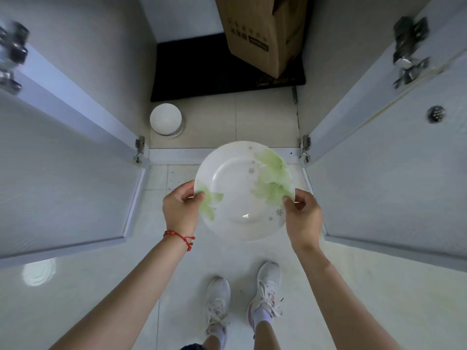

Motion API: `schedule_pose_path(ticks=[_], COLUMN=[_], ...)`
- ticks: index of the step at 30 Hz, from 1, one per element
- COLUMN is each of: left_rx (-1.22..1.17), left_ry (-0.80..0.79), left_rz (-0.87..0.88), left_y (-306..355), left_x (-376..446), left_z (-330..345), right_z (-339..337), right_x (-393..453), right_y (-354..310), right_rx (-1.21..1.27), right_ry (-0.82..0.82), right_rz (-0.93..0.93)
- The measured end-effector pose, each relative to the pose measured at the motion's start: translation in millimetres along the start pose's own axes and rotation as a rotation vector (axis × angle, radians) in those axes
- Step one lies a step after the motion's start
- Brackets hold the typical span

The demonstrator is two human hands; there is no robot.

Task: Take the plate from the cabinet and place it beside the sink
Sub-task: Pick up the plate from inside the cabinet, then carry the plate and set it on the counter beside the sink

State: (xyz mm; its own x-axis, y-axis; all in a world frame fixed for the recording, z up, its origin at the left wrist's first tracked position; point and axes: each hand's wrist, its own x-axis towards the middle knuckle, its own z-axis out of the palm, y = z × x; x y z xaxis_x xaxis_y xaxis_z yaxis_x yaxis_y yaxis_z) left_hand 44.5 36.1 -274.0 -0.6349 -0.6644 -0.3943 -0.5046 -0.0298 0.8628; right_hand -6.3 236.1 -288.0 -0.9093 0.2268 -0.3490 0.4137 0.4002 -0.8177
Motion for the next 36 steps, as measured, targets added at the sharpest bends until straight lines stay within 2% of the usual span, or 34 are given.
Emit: schedule_pose_path(ticks=[11, 19, 27, 36], left_rx=[-0.071, -0.104, -0.063, -0.047], left_ry=[-0.028, -0.092, -0.194, -0.357], left_rz=[0.07, 0.147, 0.209, 0.242], left_y=[106, 181, 228, 260], left_x=[-70, -135, -193, -261], left_z=[-74, -112, -107, -60], right_z=[-60, -123, -190, -280], right_x=[-95, -162, -193, -218], right_y=[-116, -173, -193, -182], right_rx=[0.083, 0.168, 0.201, 0.303], right_ry=[0.051, 0.103, 0.196, 0.33], right_rz=[-0.034, -0.036, -0.003, 0.043])
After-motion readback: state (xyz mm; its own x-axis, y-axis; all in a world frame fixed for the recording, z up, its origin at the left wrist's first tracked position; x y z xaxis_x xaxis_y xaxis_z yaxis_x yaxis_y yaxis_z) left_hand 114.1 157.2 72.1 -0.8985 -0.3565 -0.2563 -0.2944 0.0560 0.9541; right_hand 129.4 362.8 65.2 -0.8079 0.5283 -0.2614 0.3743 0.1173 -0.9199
